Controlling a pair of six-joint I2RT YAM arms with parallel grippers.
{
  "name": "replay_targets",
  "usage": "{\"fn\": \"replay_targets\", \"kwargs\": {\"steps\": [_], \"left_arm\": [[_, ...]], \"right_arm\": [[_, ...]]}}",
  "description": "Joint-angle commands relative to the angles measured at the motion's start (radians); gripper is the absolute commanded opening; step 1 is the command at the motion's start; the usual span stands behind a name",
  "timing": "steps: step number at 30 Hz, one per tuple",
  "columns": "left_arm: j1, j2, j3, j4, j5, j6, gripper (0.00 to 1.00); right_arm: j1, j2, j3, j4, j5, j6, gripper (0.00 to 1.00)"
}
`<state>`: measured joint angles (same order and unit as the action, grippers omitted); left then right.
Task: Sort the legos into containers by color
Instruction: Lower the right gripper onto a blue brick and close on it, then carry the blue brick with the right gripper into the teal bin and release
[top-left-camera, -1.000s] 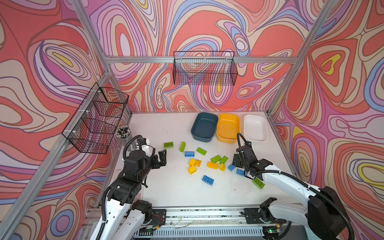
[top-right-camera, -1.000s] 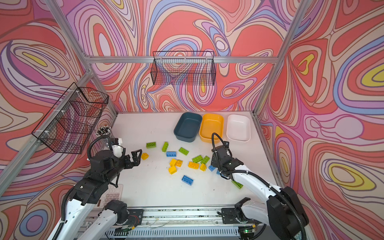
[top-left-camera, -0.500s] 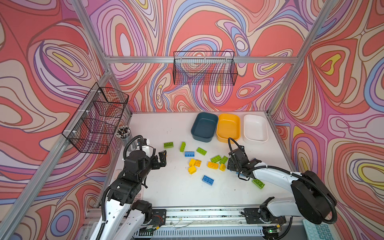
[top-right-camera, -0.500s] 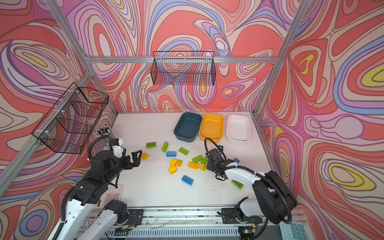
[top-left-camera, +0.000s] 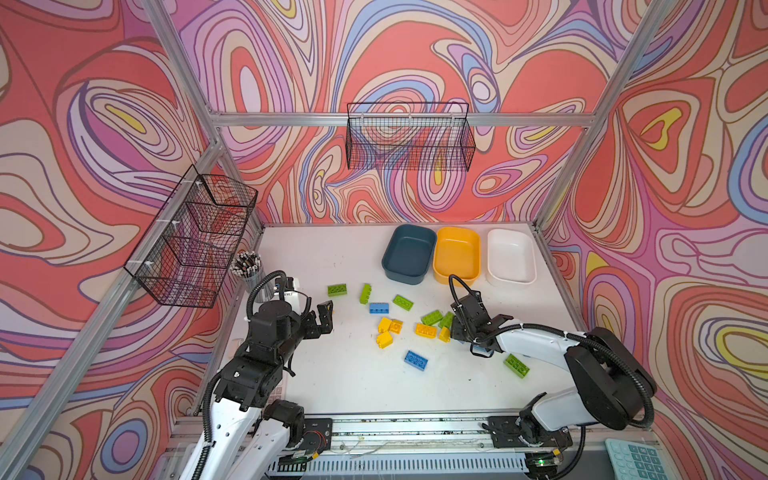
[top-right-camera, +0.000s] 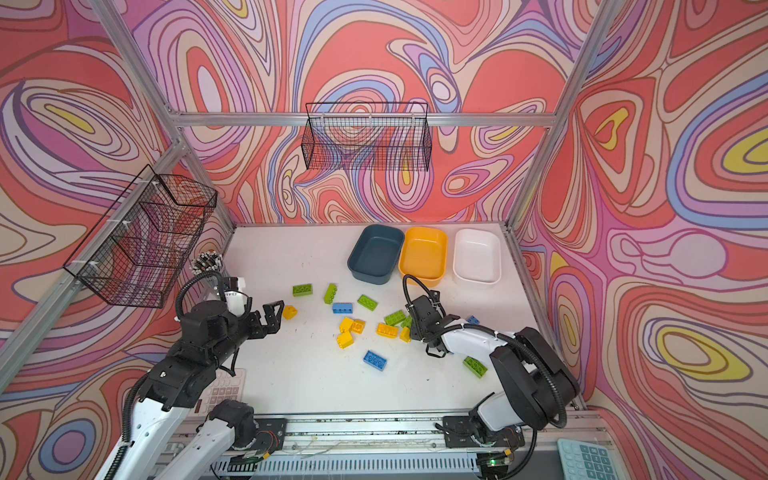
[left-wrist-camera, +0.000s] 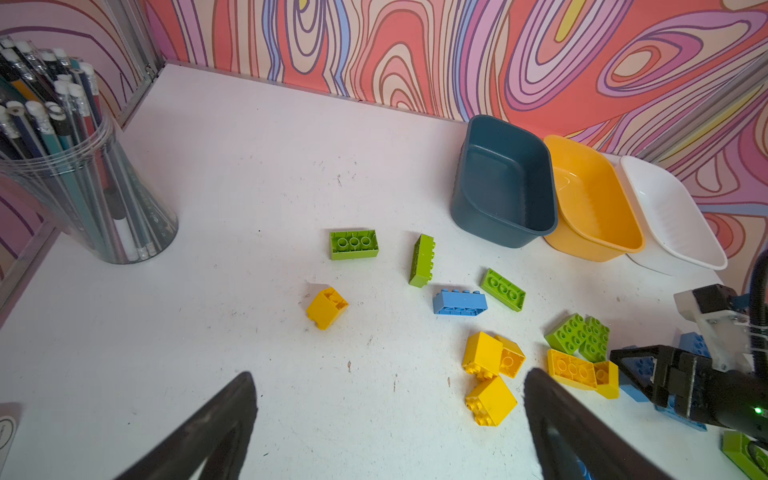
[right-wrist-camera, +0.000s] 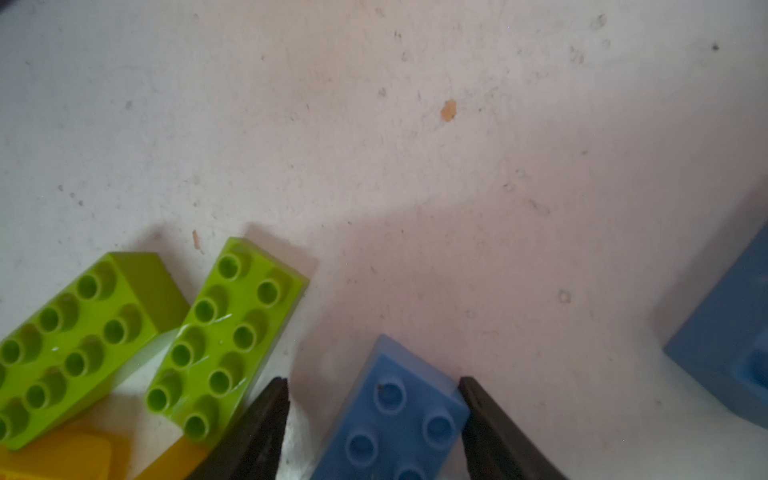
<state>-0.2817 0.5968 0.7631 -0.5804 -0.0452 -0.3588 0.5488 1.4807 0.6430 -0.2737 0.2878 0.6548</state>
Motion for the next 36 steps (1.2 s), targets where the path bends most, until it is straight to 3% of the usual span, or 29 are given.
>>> {"fn": "replay_targets", "kwargs": {"steps": [1, 14, 24, 30, 36], "left_arm": [[-0.001, -0.008, -0.002, -0.018, -0.001, 0.011, 1.00], [-0.002, -0.008, -0.005, -0.015, -0.004, 0.012, 1.00], [-0.001, -0.002, -0.004, -0.017, -0.009, 0.012, 1.00], [-0.002, 0.011, 0.013, -0.039, -0.047, 0.011, 1.00], [-0.001, 0.026, 0.016, -0.042, -0.031, 0.015, 1.00]], "right_arm": [[0.007, 0.024, 0.019, 0.000, -0.015, 0.005, 0.63], [0.011, 0.040, 0.038, -0.042, 0.023, -0.030, 0.30], [0.013, -0.010, 0.120, -0.107, 0.058, -0.082, 0.23], [0.011, -0.026, 0.322, -0.175, 0.045, -0.179, 0.23], [0.009, 0.078, 0.568, -0.165, -0.047, -0.259, 0.23]]}}
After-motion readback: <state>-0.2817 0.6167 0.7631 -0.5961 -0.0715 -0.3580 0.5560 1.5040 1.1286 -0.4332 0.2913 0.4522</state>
